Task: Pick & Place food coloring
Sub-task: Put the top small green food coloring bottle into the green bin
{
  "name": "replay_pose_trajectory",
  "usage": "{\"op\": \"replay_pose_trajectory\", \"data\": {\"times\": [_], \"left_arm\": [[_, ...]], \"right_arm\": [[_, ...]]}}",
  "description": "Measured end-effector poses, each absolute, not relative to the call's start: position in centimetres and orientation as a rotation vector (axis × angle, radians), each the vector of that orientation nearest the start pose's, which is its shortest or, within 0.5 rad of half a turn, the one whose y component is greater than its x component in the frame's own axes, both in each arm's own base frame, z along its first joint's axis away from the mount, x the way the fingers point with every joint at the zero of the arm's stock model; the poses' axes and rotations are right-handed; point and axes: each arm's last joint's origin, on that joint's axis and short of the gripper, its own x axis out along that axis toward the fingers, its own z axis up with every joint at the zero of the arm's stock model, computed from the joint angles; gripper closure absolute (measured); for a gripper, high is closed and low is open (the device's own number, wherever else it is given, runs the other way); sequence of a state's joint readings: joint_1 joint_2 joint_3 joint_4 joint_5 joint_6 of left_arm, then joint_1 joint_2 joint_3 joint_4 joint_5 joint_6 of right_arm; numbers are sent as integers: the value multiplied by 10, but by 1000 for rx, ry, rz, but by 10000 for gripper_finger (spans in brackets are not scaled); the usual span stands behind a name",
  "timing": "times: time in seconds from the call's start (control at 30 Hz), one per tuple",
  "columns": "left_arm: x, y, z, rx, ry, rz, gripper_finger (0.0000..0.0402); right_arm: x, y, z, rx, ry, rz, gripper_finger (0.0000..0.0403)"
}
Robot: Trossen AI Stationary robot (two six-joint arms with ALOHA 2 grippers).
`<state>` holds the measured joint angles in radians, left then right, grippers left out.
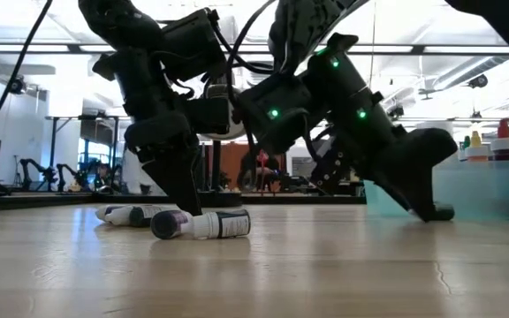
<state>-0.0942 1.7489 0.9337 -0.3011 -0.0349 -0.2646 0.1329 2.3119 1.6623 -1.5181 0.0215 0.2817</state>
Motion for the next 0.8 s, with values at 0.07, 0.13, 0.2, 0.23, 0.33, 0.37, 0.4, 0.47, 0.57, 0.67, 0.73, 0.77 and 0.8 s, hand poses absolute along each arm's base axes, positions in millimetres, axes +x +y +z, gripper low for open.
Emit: {"op": "replay_pose_trajectory", "data": {"times": [0.07,0.13,0.2,0.23,0.33,0.37,0.4,0.47,0.57,0.67,0.73,0.77,0.8], "left_arm": [[319,-29,139,-169,1114,96,303],[319,-28,139,-175,1115,101,303],[319,-28,139,-187,1115,108,303],[319,-28,139,-191,1115,111,303],[319,-27,139,-196,1114,116,303],[319,-27,139,-197,1114,116,303],[319,-27,139,-197,1115,117,303],[319,-27,139,-196,1114,119,303],[319,-27,139,-195,1114,120,303],[319,-27,139,-189,1115,119,303],[319,-27,139,-189,1114,119,303],[319,-27,139,-188,1114,119,303],[319,-27,139,-188,1114,119,303]], "right_arm": [[373,49,119,-11,2129,-218,236],[373,49,118,-23,2125,-194,237],[373,49,117,-32,2121,-177,237],[373,49,117,-34,2121,-175,239],[371,49,115,-32,2122,-173,251],[371,49,114,-31,2123,-172,257],[370,49,114,-27,2126,-171,264],[370,49,113,-23,2130,-169,280],[369,49,113,-13,2136,-163,308],[369,49,112,-1,2140,-160,339],[369,50,113,0,2139,-162,357],[368,50,114,2,2139,-161,365],[368,50,114,4,2142,-161,374]]}}
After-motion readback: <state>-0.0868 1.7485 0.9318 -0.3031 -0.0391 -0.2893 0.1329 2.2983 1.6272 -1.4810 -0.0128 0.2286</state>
